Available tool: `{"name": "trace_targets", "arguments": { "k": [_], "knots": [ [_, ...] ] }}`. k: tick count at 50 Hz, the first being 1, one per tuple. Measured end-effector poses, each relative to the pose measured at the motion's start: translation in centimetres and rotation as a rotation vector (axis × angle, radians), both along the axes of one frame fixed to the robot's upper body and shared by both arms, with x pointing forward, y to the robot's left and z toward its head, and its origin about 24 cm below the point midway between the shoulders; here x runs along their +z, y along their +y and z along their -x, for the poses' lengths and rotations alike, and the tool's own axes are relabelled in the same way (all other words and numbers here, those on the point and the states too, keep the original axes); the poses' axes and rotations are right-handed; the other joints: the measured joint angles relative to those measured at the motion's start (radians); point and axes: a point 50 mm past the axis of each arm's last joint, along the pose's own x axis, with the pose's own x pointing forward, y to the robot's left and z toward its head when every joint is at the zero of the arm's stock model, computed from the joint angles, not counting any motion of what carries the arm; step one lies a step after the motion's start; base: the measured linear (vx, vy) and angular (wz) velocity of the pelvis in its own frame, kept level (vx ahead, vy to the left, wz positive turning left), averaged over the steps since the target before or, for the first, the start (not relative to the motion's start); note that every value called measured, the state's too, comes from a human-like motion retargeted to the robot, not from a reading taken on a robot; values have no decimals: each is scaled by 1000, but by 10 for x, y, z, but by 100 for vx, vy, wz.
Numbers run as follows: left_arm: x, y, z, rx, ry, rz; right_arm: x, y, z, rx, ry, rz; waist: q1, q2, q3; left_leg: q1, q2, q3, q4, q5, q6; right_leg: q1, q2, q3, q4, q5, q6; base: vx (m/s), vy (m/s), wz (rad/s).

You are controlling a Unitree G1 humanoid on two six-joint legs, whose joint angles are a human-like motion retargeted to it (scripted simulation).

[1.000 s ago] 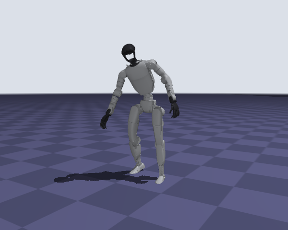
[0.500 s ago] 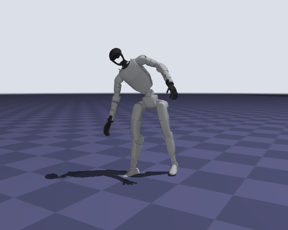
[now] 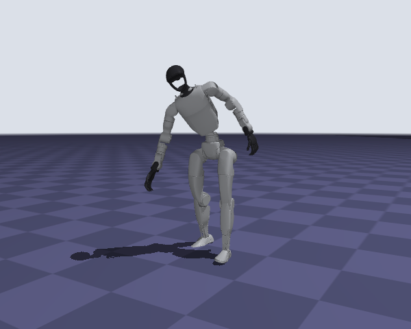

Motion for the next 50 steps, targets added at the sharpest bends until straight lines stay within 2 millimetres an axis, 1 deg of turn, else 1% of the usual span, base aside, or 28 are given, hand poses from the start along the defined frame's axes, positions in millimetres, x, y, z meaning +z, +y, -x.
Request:
{"name": "trace_targets", "arguments": {
  "k": [3,5,7,8,10,13,15,17,20,21,22,24,25,27,29,30,33,36,39,42,44,47,50],
  "knots": [
    [1,7,-9,-30,-9,-34,-18,18,-1,22,2,-70,-4,-51,-10,39,31,7,0,22,6,7,20,39,46,-11,-23,47,7,-49],
    [4,14,-23,-69,-34,-68,-28,29,0,46,1,-121,-30,-66,-7,78,52,1,0,1,-3,1,34,53,116,0,-76,46,10,1],
    [10,22,-39,-100,-77,-114,-36,35,4,70,6,-157,-74,-51,-3,119,83,-21,0,-18,-18,-34,67,75,240,-9,-151,44,10,42],
    [15,26,-49,-105,-110,-141,-38,37,7,80,10,-168,-97,-40,-3,134,99,-34,0,-23,-23,-66,87,90,312,-27,-178,41,9,59],
    [27,34,-71,-89,-203,-194,-40,37,13,87,16,-172,-138,-20,-6,152,123,-59,0,-30,-28,-146,113,100,430,-64,-198,38,6,61],
    [56,40,-112,-13,-402,-228,-34,29,15,73,19,-133,-179,4,-2,163,137,-82,0,-39,-20,-241,96,39,437,-67,-184,35,2,42],
    [78,41,-137,34,-538,-214,-27,22,14,58,19,-102,-196,13,7,174,131,-86,0,-50,-13,-279,73,-5,350,-31,-163,35,-2,20],
    [100,41,-156,62,-654,-178,-21,15,13,42,20,-81,-208,13,19,193,109,-87,0,-67,-6,-300,51,-26,210,46,-125,37,-5,18],
    [126,41,-174,77,-773,-116,-14,5,14,17,23,-66,-230,5,39,236,61,-95,1,-103,-6,-309,12,-41,-8,177,-39,43,-9,36],
    [131,41,-176,79,-792,-101,-13,2,16,4,23,-64,-236,6,42,254,49,-103,2,-118,-8,-306,-1,-50,-59,193,-11,47,-16,46],
    [135,42,-178,80,-808,-89,-12,0,18,-9,23,-62,-238,9,42,270,44,-108,2,-132,-14,-306,-7,-58,-101,205,8,47,-27,37],
    [139,44,-179,80,-817,-82,-10,-5,23,-42,18,-55,-229,26,33,296,54,-117,0,-154,-33,-310,-1,-70,-131,223,9,48,-32,32],
    [139,45,-180,80,-815,-79,-8,-9,27,-63,14,-46,-226,35,28,308,50,-126,0,-163,-36,-307,-10,-75,-132,243,9,51,-22,48],
    [132,44,-174,86,-779,-70,-3,-18,34,-105,13,-20,-228,59,17,325,32,-152,20,-175,-34,-277,-41,-87,-130,292,9,53,-14,54],
    [117,41,-161,107,-713,-47,5,-26,37,-132,15,13,-229,89,10,334,19,-165,51,-166,-32,-244,-60,-92,-128,297,9,51,-11,29],
    [108,39,-152,122,-672,-32,9,-30,37,-140,17,29,-229,105,8,336,15,-166,68,-155,-31,-229,-64,-90,-127,287,9,48,-14,-7],
    [77,27,-118,164,-521,30,22,-34,26,-129,9,62,-215,131,14,325,2,-148,100,-117,-28,-202,-57,-64,-130,261,9,44,-18,-46],
    [53,15,-85,134,-369,73,26,-30,15,-95,-10,67,-187,130,13,295,-12,-146,85,-105,-25,-184,-50,-36,-130,240,9,41,-17,-58],
    [35,3,-58,59,-238,106,25,-25,9,-56,-14,66,-160,126,9,254,-20,-161,40,-94,-25,-160,-49,-24,-119,211,9,40,-9,-30],
    [22,-7,-40,10,-149,124,23,-23,8,-30,-1,64,-139,122,11,207,-25,-162,1,-68,-24,-128,-54,-25,-96,174,9,38,-3,-6],
    [17,-12,-30,9,-113,128,19,-22,11,-26,12,58,-120,112,14,163,-28,-139,0,-53,-22,-103,-57,-27,-86,153,9,37,-2,-6],
    [13,-15,-21,27,-89,131,15,-22,17,-31,22,44,-84,91,16,95,-28,-64,0,-39,-21,-74,-57,-28,-75,125,9,36,-2,-16],
    [12,-15,-16,46,-79,130,9,-21,23,-46,29,25,-47,68,12,43,-19,38,0,-49,-25,-51,-49,-23,-57,97,9,38,2,-31]
  ]
}}
